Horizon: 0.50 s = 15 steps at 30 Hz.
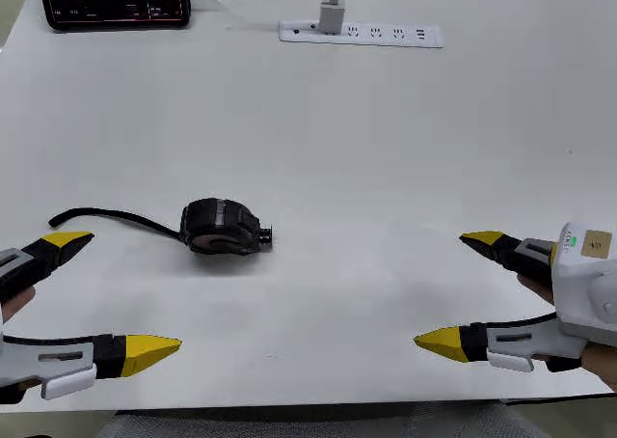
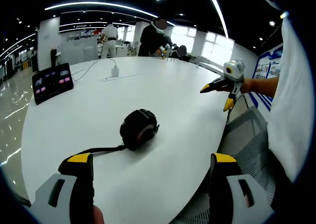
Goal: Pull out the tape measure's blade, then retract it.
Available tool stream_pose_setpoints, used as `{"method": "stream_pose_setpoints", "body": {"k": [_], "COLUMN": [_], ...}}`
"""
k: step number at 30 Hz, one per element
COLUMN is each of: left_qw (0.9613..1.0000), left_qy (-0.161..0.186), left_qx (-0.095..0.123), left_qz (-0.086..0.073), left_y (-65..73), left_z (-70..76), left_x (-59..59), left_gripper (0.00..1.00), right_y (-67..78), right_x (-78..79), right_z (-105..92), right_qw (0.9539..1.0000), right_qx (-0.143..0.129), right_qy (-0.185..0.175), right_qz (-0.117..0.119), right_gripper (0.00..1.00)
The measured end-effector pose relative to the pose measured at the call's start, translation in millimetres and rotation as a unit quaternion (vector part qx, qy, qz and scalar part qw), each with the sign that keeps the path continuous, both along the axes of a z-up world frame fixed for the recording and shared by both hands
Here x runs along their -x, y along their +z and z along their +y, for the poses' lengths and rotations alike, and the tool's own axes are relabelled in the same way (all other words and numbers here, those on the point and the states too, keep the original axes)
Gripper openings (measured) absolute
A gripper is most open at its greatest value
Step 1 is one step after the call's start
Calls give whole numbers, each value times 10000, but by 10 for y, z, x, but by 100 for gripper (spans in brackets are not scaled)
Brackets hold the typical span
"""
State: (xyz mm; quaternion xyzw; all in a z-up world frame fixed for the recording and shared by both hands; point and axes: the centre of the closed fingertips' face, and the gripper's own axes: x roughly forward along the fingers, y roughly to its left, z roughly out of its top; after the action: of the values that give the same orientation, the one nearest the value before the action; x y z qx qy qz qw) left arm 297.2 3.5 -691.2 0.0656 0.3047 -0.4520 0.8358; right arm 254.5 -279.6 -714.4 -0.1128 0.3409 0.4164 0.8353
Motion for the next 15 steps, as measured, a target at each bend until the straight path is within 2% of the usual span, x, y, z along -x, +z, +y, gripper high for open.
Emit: {"method": "stream_pose_setpoints", "body": {"k": [3, 5, 7, 15], "left_qw": [10000, 10000, 10000, 9999], "left_qy": [-1, -14, -28, -96], "left_qx": [15, 28, 1, -31], "left_qz": [-11, 86, 70, 42], "left_y": [7, -4, -11, -23], "left_z": [-6, -3, 2, -11], "left_x": [-8, -3, -7, -30], "left_gripper": [94, 90, 86, 85], "right_y": [-6, -1, -7, -40], "right_x": [-8, -15, -27, -50], "right_z": [8, 18, 14, 11], "right_qw": [10000, 10000, 10000, 10000], "right_qx": [4, -43, -8, 26], "right_qy": [23, 18, 16, 41], "right_qz": [-15, 4, -20, 1], "right_gripper": [79, 79, 79, 80]}}
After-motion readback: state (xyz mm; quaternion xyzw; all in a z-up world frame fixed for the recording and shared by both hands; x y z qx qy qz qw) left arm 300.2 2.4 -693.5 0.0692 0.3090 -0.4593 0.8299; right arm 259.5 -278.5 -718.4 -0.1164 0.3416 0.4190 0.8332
